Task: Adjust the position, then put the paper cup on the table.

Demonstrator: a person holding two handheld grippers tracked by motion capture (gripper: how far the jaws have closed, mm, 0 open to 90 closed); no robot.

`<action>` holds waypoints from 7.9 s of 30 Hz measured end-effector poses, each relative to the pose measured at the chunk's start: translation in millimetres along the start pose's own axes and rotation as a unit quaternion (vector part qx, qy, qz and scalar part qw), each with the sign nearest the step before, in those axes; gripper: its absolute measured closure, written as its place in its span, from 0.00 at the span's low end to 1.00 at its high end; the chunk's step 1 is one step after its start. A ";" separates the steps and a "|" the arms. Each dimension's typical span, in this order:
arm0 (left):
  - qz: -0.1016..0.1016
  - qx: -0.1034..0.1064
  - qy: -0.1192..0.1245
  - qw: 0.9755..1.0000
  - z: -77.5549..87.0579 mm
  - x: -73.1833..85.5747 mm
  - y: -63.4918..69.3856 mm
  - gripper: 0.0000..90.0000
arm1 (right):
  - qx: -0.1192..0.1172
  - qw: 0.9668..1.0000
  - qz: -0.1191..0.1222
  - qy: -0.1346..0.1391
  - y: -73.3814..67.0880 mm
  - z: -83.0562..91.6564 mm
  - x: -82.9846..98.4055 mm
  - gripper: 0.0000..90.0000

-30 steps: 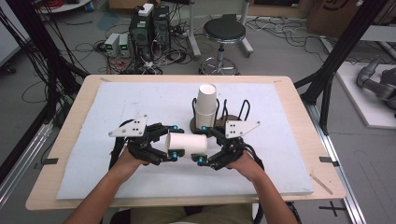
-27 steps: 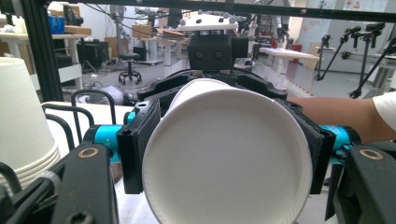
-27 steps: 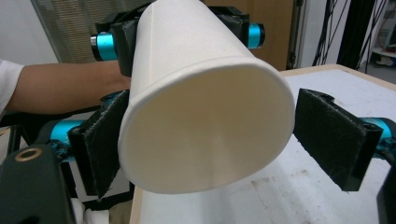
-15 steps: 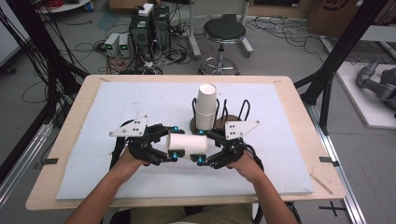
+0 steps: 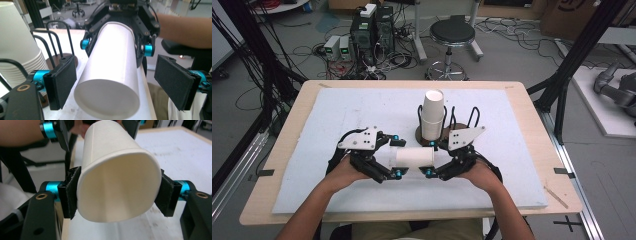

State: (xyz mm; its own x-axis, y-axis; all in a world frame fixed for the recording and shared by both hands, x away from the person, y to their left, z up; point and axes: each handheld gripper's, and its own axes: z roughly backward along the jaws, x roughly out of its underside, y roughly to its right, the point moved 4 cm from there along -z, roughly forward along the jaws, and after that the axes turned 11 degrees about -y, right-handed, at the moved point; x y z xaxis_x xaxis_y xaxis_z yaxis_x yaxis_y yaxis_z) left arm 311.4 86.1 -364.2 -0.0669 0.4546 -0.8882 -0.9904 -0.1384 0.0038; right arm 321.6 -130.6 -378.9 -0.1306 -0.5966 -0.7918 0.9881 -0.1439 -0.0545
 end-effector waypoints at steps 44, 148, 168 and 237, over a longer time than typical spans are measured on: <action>-0.022 0.049 -0.150 0.987 -35.2 25.4 6.6 0.39 | -0.019 0.976 0.052 -0.208 -11.0 -18.2 -14.0 0.34; 0.004 0.022 -0.028 0.999 -31.1 21.9 1.0 0.40 | 0.005 0.997 0.032 -0.065 -7.8 -1.5 -30.2 0.27; 0.066 -0.058 0.073 0.993 12.3 16.1 -24.0 0.40 | 0.067 0.996 -0.046 0.044 11.3 44.0 -1.2 0.25; 0.200 -0.321 0.082 0.922 65.0 103.4 -136.9 0.38 | 0.181 0.976 -0.115 0.046 30.6 69.1 56.7 0.23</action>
State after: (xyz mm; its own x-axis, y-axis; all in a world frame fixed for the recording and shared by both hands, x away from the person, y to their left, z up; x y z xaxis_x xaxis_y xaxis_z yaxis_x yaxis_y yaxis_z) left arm 432.2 209.3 -426.7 -0.3390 0.1221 -0.9328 -0.6110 -0.7826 0.1196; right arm 338.8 -223.4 -383.5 -0.3201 -0.4444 -0.8367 0.8377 -0.5452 -0.0310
